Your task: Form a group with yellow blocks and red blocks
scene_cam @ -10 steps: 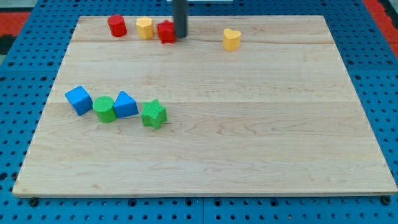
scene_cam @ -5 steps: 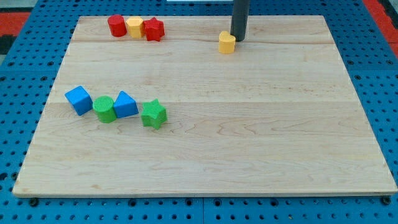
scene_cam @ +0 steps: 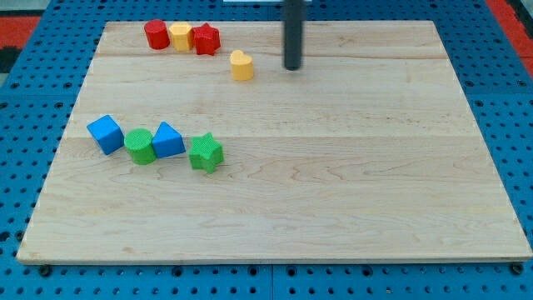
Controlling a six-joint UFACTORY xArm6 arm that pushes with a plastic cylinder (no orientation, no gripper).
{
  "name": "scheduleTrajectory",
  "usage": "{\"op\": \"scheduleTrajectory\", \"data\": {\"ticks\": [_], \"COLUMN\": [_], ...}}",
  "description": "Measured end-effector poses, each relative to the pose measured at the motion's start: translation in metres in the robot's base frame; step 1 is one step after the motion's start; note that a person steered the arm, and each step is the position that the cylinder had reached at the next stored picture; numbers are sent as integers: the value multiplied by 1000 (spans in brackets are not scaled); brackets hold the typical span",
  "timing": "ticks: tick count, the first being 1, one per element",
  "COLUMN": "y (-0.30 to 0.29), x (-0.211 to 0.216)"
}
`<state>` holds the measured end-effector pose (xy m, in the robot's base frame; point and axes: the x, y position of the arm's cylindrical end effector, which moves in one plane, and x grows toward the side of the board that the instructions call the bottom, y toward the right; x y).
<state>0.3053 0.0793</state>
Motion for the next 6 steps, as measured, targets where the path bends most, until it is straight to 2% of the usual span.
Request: {"op": "scheduleTrajectory", "data": {"ticks": [1,2,4,5,6], "y": [-12,-86,-139,-197,-279], "x": [32,32,-39,-19,25]}}
